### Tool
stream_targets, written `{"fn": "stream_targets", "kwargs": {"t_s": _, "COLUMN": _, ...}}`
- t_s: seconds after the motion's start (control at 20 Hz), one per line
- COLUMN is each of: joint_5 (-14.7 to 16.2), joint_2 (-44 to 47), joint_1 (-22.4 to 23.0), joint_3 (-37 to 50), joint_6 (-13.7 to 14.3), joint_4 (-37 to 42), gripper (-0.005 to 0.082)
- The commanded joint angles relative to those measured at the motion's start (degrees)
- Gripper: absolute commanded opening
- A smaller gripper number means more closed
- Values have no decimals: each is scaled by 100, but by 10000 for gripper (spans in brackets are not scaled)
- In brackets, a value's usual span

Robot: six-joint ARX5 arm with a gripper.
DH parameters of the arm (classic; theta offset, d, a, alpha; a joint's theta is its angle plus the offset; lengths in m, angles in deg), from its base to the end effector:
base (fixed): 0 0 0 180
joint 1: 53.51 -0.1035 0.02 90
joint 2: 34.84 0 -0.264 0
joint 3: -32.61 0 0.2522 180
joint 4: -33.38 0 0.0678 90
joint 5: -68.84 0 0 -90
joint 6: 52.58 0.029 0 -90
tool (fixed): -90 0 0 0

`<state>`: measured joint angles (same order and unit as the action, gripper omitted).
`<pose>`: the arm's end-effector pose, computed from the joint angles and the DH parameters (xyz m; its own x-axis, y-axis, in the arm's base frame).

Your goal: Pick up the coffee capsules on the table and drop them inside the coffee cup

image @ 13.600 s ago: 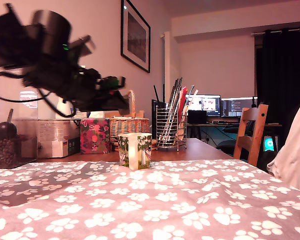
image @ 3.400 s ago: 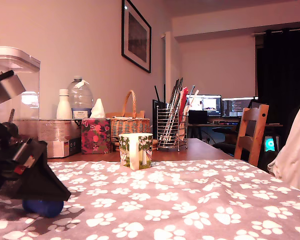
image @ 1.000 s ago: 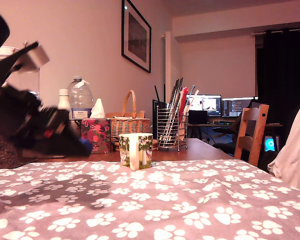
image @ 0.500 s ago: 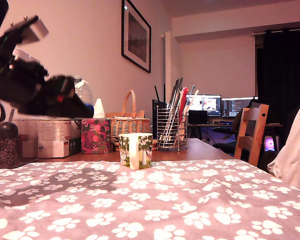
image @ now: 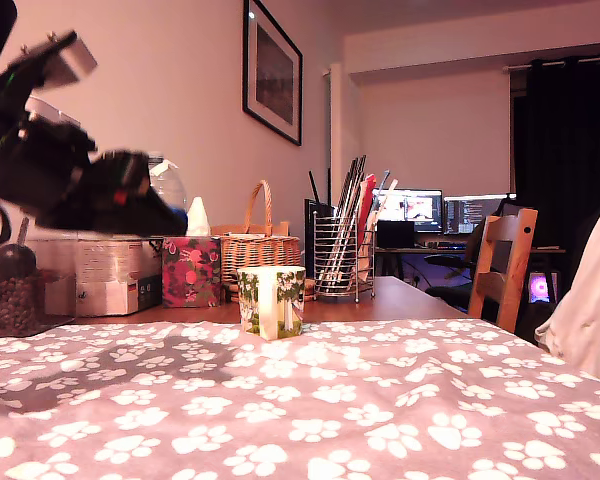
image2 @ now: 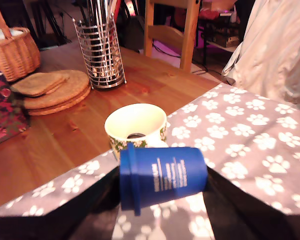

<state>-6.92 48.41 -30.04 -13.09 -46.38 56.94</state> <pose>0.2558 -0.1188 0.1888 0.7647 -0.6002 -0.2343 0.6254 0.7790 0.0457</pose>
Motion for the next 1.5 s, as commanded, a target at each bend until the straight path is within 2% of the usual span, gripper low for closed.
{"fn": "stream_targets", "kwargs": {"t_s": 0.0, "joint_5": 39, "joint_2": 267, "joint_1": -11, "joint_3": -273, "joint_6": -13, "joint_4": 42, "gripper": 229}}
{"fn": "stream_targets", "kwargs": {"t_s": 0.15, "joint_5": 184, "joint_2": 748, "joint_1": -11, "joint_3": -894, "joint_6": -15, "joint_4": -120, "gripper": 229}}
{"fn": "stream_targets", "kwargs": {"t_s": 0.4, "joint_5": 243, "joint_2": 1486, "joint_1": -37, "joint_3": -2059, "joint_6": -13, "joint_4": -901, "gripper": 229}}
{"fn": "stream_targets", "kwargs": {"t_s": 0.95, "joint_5": 490, "joint_2": 2944, "joint_1": -87, "joint_3": -4419, "joint_6": -33, "joint_4": -3178, "gripper": 229}}
{"fn": "stream_targets", "kwargs": {"t_s": 1.2, "joint_5": 490, "joint_2": 3355, "joint_1": -101, "joint_3": -4996, "joint_6": -33, "joint_4": -3836, "gripper": 229}}
{"fn": "stream_targets", "kwargs": {"t_s": 1.45, "joint_5": 479, "joint_2": 3366, "joint_1": -125, "joint_3": -5005, "joint_6": -17, "joint_4": -3910, "gripper": 241}}
